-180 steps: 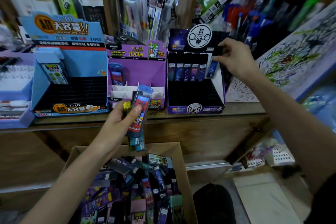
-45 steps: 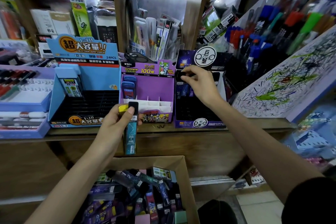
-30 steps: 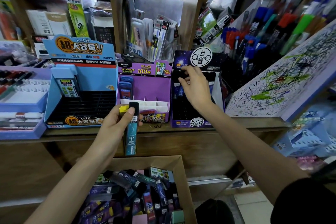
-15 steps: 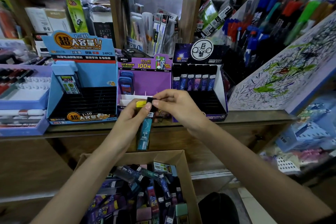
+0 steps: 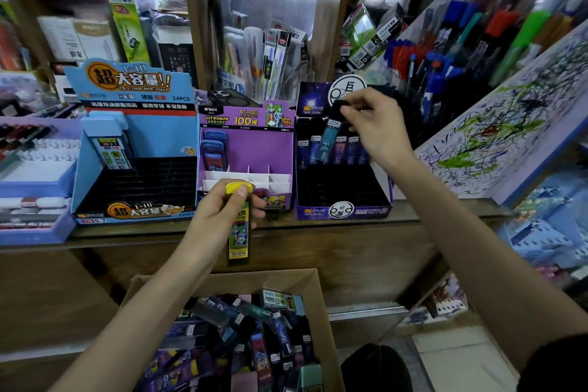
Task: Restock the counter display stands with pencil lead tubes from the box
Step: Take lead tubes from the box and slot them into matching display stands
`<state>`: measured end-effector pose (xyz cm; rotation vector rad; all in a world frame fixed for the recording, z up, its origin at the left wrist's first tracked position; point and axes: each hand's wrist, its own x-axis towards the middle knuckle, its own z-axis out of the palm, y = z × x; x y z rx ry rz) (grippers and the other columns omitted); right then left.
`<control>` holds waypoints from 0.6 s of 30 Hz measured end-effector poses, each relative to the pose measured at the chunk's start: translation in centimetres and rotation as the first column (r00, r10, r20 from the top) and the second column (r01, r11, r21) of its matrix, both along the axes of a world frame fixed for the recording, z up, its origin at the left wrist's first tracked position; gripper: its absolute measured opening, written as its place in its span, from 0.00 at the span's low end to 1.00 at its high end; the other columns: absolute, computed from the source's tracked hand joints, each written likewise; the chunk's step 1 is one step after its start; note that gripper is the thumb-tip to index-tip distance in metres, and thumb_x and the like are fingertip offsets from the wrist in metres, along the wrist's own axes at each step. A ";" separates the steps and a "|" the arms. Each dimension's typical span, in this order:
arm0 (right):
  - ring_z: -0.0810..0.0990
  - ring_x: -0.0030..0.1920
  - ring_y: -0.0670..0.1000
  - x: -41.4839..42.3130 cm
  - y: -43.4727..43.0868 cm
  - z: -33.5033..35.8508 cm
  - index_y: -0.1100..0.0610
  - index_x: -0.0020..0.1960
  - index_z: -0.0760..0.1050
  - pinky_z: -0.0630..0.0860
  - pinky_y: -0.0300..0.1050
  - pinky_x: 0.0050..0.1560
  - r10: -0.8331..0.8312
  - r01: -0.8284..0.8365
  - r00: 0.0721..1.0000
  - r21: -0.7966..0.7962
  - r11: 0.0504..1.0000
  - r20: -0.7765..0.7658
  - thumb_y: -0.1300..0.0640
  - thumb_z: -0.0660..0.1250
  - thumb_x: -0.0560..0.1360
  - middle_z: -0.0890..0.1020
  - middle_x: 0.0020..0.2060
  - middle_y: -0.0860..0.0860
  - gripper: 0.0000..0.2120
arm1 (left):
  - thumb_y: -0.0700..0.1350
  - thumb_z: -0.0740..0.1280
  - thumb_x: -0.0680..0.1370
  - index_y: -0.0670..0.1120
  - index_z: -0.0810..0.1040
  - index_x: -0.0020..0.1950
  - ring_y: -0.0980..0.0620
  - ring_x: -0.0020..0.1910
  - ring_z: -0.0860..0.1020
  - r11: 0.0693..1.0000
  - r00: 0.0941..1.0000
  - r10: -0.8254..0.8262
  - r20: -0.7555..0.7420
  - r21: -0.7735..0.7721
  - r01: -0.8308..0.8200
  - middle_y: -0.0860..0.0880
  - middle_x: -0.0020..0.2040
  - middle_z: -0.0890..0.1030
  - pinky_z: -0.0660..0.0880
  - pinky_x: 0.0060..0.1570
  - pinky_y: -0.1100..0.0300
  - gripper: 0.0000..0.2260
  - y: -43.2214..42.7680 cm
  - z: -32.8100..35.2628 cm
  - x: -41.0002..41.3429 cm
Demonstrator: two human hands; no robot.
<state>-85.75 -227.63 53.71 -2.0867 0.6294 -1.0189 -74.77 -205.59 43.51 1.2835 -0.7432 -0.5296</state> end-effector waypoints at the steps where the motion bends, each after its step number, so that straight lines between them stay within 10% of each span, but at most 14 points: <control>1: 0.77 0.40 0.45 0.4 -0.2 -0.4 0.55 0.50 0.76 0.79 0.44 0.46 0.000 0.000 1.000 -0.021 1.000 -0.017 0.61 0.65 0.77 0.78 0.40 0.45 0.04 | 0.43 0.57 0.80 0.47 0.74 0.48 0.55 0.37 0.82 1.000 1.000 -0.001 0.001 0.000 0.001 0.50 0.38 0.83 0.79 0.36 0.62 0.07 0.0 -0.1 0.0; 8: 0.76 0.38 0.44 2.2 -0.7 -2.9 0.58 0.54 0.78 0.70 0.28 0.40 0.080 -0.107 0.984 -0.167 0.980 -0.158 0.62 0.66 0.76 0.78 0.45 0.48 0.08 | 0.43 0.57 0.80 0.47 0.74 0.48 0.54 0.39 0.81 1.000 1.000 0.011 0.002 0.026 -0.011 0.50 0.39 0.83 0.78 0.39 0.60 0.07 0.5 0.0 0.1; 13: 0.77 0.41 0.50 2.9 -1.7 -4.1 0.58 0.54 0.77 0.78 0.45 0.46 0.030 -0.042 0.991 -0.087 0.995 -0.128 0.63 0.66 0.76 0.75 0.39 0.45 0.07 | 0.50 0.60 0.77 0.47 0.77 0.51 0.51 0.51 0.79 0.996 0.997 0.037 0.068 0.075 -0.042 0.46 0.48 0.82 0.73 0.57 0.51 0.10 1.5 0.4 0.3; 18: 0.75 0.36 0.46 3.5 -1.7 -4.8 0.58 0.49 0.74 0.72 0.41 0.42 -0.014 -0.008 0.990 -0.158 0.987 -0.139 0.64 0.66 0.76 0.76 0.37 0.44 0.03 | 0.54 0.62 0.73 0.50 0.79 0.51 0.48 0.55 0.78 0.994 0.996 0.060 0.059 0.085 -0.065 0.47 0.51 0.81 0.71 0.63 0.45 0.13 2.6 0.9 0.6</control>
